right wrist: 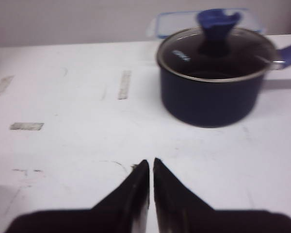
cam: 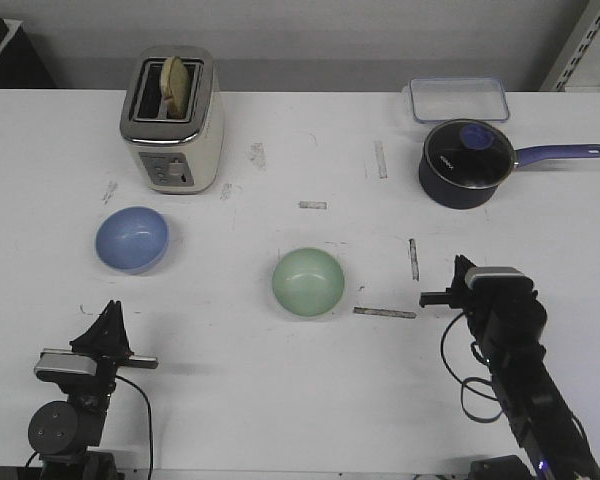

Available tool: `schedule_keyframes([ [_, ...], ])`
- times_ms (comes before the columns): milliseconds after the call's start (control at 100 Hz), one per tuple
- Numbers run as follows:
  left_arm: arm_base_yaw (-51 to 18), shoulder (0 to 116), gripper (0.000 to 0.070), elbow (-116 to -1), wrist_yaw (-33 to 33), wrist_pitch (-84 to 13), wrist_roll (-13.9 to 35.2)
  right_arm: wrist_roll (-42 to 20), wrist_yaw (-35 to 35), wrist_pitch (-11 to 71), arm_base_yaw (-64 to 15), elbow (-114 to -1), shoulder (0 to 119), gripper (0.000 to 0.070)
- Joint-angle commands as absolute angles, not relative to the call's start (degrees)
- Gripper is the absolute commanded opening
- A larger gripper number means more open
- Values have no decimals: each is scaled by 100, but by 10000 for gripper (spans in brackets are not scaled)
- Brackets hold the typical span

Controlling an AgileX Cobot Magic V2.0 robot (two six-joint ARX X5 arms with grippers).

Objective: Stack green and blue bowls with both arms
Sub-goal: 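Release the green bowl and retract the right gripper to rest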

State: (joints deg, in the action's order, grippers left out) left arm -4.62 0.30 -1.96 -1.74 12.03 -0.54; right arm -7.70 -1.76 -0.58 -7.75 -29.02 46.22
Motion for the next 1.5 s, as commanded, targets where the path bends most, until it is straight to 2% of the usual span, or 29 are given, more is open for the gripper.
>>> schedule_keyframes([
  [0,-462,19,1,-75,-191,1293,-43,-725,-196,-108,-749,-2768,4270,3],
  [280,-462,19,1,-75,-191,1293,-43,-749,-150,825,-753,-2628,2801,3],
  [640,-462,19,1,-75,-191,1293,-43,-744,-152,875,-753,-2628,1621,3],
  [1080,-462,19,1,-80,-150,1341,-25,-744,-152,862,-753,-2630,1232,3],
  [1280,-462,19,1,-128,-150,1330,572,-744,-152,862,-753,-2630,1232,3],
  [1490,-462,268,1,-725,-161,832,148,-744,-152,862,-753,-2630,1232,3],
])
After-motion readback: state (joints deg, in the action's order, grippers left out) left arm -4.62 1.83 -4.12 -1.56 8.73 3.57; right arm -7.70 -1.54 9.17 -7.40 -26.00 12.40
